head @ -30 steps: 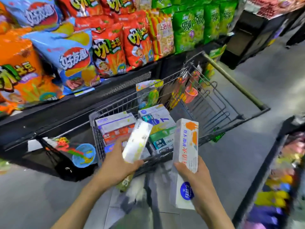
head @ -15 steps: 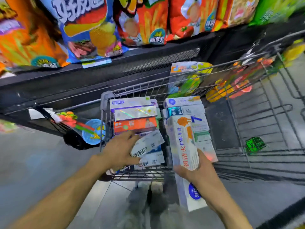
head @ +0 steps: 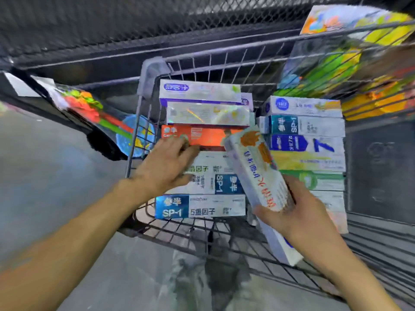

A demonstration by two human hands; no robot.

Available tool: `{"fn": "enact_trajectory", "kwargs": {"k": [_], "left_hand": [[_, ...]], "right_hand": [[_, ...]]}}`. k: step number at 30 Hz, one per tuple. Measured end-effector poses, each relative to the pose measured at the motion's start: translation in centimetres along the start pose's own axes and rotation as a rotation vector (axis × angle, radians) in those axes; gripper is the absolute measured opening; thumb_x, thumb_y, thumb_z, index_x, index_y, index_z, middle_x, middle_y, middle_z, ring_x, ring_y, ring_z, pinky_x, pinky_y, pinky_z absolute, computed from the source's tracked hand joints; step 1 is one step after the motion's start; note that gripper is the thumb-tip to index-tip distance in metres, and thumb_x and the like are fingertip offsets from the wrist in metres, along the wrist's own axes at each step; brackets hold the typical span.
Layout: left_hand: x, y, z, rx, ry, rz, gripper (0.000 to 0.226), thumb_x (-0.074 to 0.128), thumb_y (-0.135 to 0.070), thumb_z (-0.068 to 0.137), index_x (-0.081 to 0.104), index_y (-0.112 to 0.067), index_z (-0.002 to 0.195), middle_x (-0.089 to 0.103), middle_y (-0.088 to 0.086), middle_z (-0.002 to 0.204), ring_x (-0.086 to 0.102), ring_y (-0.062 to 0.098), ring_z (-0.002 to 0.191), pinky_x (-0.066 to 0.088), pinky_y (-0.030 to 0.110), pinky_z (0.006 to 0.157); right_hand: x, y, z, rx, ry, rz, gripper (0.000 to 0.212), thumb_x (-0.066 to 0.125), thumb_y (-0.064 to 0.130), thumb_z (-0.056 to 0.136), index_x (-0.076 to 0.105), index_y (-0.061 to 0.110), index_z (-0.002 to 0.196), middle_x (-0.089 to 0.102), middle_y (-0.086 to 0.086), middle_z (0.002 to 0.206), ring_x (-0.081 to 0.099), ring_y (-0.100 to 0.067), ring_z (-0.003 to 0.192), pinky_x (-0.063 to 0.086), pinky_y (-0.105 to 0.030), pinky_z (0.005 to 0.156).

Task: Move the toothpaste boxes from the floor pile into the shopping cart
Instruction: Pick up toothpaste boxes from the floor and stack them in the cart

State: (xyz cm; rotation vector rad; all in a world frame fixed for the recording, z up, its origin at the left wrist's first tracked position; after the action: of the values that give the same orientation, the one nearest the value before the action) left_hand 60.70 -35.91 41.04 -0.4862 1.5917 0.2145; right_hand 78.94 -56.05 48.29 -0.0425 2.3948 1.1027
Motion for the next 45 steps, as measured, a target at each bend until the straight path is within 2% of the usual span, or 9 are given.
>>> {"fn": "enact_trajectory", "kwargs": {"k": [4,9,13,16,19,25,35,41,45], "left_hand": [[-1.7,0.2,-0.1,-0.091,-0.02,0.143,0.08,0.084,-0.056,0.064,0.059,-0.012,0.127,0.059,0.014,0.12,0.051,0.036,0.109,0.032,0.045,0.088],[-4.1,2.0,-2.5,-0.236,-0.086,0.172,0.076,0.073,-0.048,0.079,0.051,-0.008,0.141,0.052,0.016,0.142,0.039,0.037,0.139,0.025,0.053,0.114],[-4.4,3.6,-5.7,-0.469,-0.177,-0.09,0.077,0.043,-0.051,0.098,0.029,0.0,0.154,0.029,0.019,0.161,0.02,0.035,0.151,0.017,0.053,0.123],[-2.9,3.2,-7.0,-0.544,-0.182,-0.305,0.082,0.033,-0.056,0.099,0.018,-0.002,0.158,0.008,0.009,0.168,0.016,0.025,0.153,0.026,0.046,0.122],[-2.8,3.3,-7.1,-0.574,-0.201,-0.316,0.082,0.029,-0.059,0.099,0.014,-0.007,0.16,0.002,0.002,0.169,0.011,0.018,0.154,0.03,0.042,0.12],[-2.9,3.2,-7.1,-0.598,-0.177,-0.325,0.081,0.028,-0.061,0.099,0.008,-0.013,0.161,-0.001,-0.004,0.169,0.013,0.014,0.154,0.04,0.039,0.113],[-2.7,3.4,-7.1,-0.623,-0.144,-0.331,0.075,0.037,-0.049,0.101,0.004,-0.017,0.161,-0.005,-0.007,0.169,0.014,0.013,0.153,0.04,0.038,0.11],[-3.2,3.6,-7.2,-0.62,-0.116,-0.348,0.078,0.038,-0.052,0.101,0.007,-0.014,0.161,0.001,0.0,0.169,0.02,0.022,0.152,0.036,0.044,0.116],[-5.3,2.5,-9.4,-0.526,0.008,-0.234,0.078,0.02,-0.058,0.099,0.008,-0.013,0.161,0.007,0.004,0.168,0.013,0.024,0.154,0.02,0.049,0.123]], "right_hand": [[0.7,0.9,1.1,-0.13,0.04,-0.192,0.05,0.085,0.026,0.07,0.055,0.046,0.104,0.056,0.017,0.103,0.053,0.004,0.088,0.039,-0.003,0.074],[2.4,1.2,2.1,-0.361,0.103,-0.462,0.067,0.081,0.037,0.069,0.059,0.017,0.13,0.056,0.008,0.109,0.049,-0.006,0.098,0.036,-0.01,0.078],[5.5,1.4,3.6,-0.546,0.166,-0.696,0.077,0.078,0.036,0.063,0.057,0.011,0.133,0.06,-0.009,0.123,0.059,-0.032,0.111,0.051,-0.035,0.087],[8.7,1.7,5.1,-0.741,0.177,-0.829,0.08,0.089,0.031,0.056,0.061,0.008,0.127,0.063,-0.011,0.113,0.063,-0.033,0.1,0.058,-0.038,0.078],[11.0,1.6,6.6,-0.831,0.192,-0.885,0.078,0.087,0.029,0.063,0.057,0.007,0.132,0.062,-0.012,0.114,0.058,-0.032,0.101,0.055,-0.039,0.081],[12.4,2.0,7.5,-0.811,0.058,-0.893,0.078,0.09,0.03,0.062,0.06,0.004,0.13,0.059,-0.013,0.11,0.042,-0.026,0.101,0.054,-0.039,0.082],[12.6,2.0,7.5,-0.755,0.005,-0.979,0.084,0.091,0.042,0.062,0.06,0.009,0.132,0.058,-0.01,0.114,0.053,-0.032,0.101,0.054,-0.045,0.085],[11.2,3.8,5.2,-0.555,0.051,-0.99,0.076,0.077,0.051,0.077,0.055,0.011,0.138,0.057,-0.014,0.127,0.056,-0.037,0.113,0.049,-0.049,0.094],[10.5,7.9,1.3,-0.574,0.04,-1.051,0.064,0.052,0.055,0.087,0.058,0.009,0.132,0.061,-0.014,0.124,0.058,-0.036,0.11,0.052,-0.047,0.091]]}}
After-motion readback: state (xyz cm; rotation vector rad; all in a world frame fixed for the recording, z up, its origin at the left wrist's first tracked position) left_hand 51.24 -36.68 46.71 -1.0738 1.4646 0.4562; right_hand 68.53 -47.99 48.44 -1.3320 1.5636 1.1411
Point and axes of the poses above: each hand's wrist, its own z-axis towards the middle knuckle, its own x-axis out of the palm, y = z × x, the point moved 6 cm from there along z, towards the middle knuckle
